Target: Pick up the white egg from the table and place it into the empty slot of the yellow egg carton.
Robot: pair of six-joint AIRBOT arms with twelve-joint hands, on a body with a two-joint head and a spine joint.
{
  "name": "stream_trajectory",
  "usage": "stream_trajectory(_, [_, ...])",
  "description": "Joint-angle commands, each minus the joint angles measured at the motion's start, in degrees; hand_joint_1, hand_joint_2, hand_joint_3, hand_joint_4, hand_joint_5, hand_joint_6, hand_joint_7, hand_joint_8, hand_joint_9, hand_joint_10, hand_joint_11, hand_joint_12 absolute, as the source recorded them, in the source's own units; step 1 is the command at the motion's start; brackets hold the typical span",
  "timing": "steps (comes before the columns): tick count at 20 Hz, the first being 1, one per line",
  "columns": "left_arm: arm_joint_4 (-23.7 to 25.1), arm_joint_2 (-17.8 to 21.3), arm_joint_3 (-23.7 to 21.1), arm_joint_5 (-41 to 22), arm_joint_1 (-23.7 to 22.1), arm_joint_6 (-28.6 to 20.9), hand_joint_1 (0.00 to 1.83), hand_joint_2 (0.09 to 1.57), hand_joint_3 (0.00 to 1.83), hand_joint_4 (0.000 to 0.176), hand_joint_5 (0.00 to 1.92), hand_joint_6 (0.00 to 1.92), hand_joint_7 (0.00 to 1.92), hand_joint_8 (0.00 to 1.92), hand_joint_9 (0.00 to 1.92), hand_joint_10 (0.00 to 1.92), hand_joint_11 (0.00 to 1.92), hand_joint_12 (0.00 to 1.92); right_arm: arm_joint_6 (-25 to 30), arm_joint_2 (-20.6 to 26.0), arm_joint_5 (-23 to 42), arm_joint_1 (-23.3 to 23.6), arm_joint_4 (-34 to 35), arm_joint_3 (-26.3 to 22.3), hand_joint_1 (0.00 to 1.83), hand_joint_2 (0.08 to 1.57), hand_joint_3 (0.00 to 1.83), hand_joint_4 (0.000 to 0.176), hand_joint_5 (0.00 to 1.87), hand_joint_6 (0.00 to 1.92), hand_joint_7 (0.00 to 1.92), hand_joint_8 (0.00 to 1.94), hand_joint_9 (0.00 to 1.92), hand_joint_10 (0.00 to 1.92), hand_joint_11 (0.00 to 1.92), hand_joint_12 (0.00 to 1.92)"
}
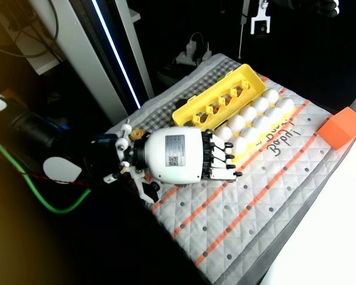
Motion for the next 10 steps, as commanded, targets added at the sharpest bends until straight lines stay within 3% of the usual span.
stream_trajectory(1, [0.5, 0.5, 0.1, -7.2, -0.4, -0.3, 0.00, 0.66, 0.00, 0.095, 0.00, 0.00, 0.00, 0.00, 0.00, 0.00, 0.00, 0.00, 0.3, -0.4, 5.9, 1.1, 2.3, 0.4, 1.10, 1.01, 0.00, 0.000, 0.94, 0.00, 0.97, 0.00, 0.94, 0.00, 0.56, 0.68])
stream_trajectory(2, [0.5, 0.5, 0.1, -7.2, -0.4, -0.3, 0.00, 0.67, 0.00, 0.096, 0.00, 0.00, 0.00, 0.00, 0.00, 0.00, 0.00, 0.00, 0.4, -0.7, 5.9, 1.2, 2.3, 0.6, 1.13, 1.08, 0.00, 0.000, 1.04, 0.83, 1.01, 0.01, 0.97, 0.01, 0.65, 0.49])
stream_trajectory(3, [0.5, 0.5, 0.1, -7.2, -0.4, -0.3, 0.00, 0.67, 0.00, 0.096, 0.00, 0.00, 0.00, 0.00, 0.00, 0.00, 0.00, 0.00, 0.5, -1.0, 5.9, 1.3, 2.3, 0.8, 1.13, 1.08, 0.00, 0.000, 1.04, 0.83, 1.01, 0.01, 0.97, 0.01, 0.65, 0.49])
stream_trajectory(4, [0.5, 0.5, 0.1, -7.2, -0.3, -0.3, 0.00, 0.66, 0.00, 0.108, 0.00, 0.00, 0.00, 0.00, 0.00, 0.00, 0.00, 0.00, 0.5, -1.1, 5.9, 1.4, 2.3, 0.9, 1.11, 1.10, 0.00, 0.000, 1.01, 0.92, 1.01, 0.00, 0.97, 0.00, 0.68, 0.42])
stream_trajectory(5, [0.5, 0.5, 0.1, -7.2, -0.3, -0.3, 0.00, 0.66, 0.00, 0.104, 0.00, 0.00, 0.00, 0.00, 0.00, 0.00, 0.00, 0.00, 0.5, -1.2, 5.9, 1.6, 2.3, 0.9, 1.07, 1.03, 0.00, 0.000, 0.87, 0.35, 0.98, 0.00, 0.95, 0.01, 0.70, 0.37])
stream_trajectory(6, [0.5, 0.5, 0.0, -7.3, -0.3, -0.3, 0.00, 0.66, 0.00, 0.103, 0.00, 0.00, 0.00, 0.00, 0.00, 0.00, 0.00, 0.00, 0.5, -1.3, 6.0, 1.7, 2.3, 0.9, 1.09, 1.07, 0.00, 0.000, 1.01, 0.76, 0.98, 0.00, 0.95, 0.00, 0.72, 0.34])
stream_trajectory(7, [0.5, 0.6, 0.0, -7.3, -0.3, -0.3, 0.00, 0.67, 0.00, 0.101, 0.00, 0.00, 0.00, 0.00, 0.00, 0.00, 0.00, 0.00, 0.5, -1.7, 6.0, 1.9, 2.3, 1.1, 1.07, 1.10, 0.01, 0.041, 0.99, 0.93, 0.97, 0.00, 0.93, 0.00, 0.70, 0.31])
stream_trajectory(8, [0.5, 0.6, 0.0, -7.4, -0.3, -0.3, 0.00, 0.66, 0.00, 0.113, 0.00, 0.00, 0.00, 0.00, 0.00, 0.00, 0.00, 0.00, 0.5, -2.0, 6.1, 2.0, 2.3, 1.3, 1.07, 1.11, 0.00, 0.026, 0.98, 0.97, 0.96, 0.00, 0.90, 0.00, 0.69, 0.30])
stream_trajectory(9, [0.5, 0.7, 0.0, -7.4, -0.3, -0.3, 0.00, 0.67, 0.00, 0.111, 0.00, 0.00, 0.00, 0.00, 0.00, 0.00, 0.00, 0.00, 0.5, -2.4, 6.1, 2.2, 2.3, 1.6, 1.06, 1.05, 0.00, 0.000, 0.84, 0.37, 0.93, 0.00, 0.89, 0.00, 0.69, 0.30])
stream_trajectory(10, [0.5, 0.9, -0.1, -7.4, -0.3, -0.3, 0.00, 0.67, 0.00, 0.110, 0.00, 0.00, 0.00, 0.00, 0.00, 0.00, 0.00, 0.00, 0.5, -2.8, 6.1, 2.4, 2.3, 1.8, 1.08, 1.09, 0.00, 0.000, 0.98, 0.81, 0.93, 0.00, 0.90, 0.00, 0.72, 0.31])
